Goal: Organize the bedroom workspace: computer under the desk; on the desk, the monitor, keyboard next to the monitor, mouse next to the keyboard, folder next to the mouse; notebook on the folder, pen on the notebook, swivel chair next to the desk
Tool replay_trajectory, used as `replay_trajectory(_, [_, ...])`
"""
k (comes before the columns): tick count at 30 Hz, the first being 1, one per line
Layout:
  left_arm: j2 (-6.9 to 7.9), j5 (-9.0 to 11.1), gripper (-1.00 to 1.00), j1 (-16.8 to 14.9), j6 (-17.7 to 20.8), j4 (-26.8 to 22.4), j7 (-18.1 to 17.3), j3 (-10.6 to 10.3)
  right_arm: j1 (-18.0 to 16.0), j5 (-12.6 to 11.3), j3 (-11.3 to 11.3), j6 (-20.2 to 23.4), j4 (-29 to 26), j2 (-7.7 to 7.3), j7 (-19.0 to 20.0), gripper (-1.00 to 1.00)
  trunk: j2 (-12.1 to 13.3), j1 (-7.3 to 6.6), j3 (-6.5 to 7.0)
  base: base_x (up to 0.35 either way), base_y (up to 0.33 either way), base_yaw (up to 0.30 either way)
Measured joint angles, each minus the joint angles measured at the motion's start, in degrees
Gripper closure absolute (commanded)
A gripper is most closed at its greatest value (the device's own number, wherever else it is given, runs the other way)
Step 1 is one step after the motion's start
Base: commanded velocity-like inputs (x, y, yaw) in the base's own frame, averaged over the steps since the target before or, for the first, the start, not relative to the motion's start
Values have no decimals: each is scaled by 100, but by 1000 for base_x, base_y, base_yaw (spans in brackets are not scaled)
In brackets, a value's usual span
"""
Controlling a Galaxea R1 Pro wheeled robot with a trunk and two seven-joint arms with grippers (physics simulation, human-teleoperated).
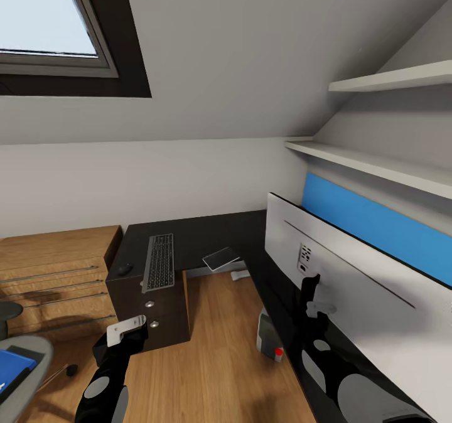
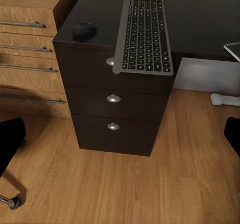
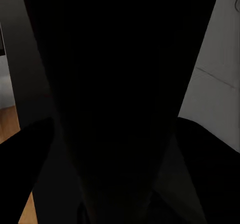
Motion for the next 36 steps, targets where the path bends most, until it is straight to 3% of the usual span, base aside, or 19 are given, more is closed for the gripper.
replay_trajectory(14, [0, 0, -100, 0, 0, 0, 0, 0, 2, 0, 2, -8, -1, -1, -1, 100, 0, 2, 0, -50, 0, 0])
replay_trajectory(36, [0, 0, -100, 0, 0, 0, 0, 0, 1, -8, 13, -109, 1, -1, -3, 100, 1, 3, 0, -288, 0, 0])
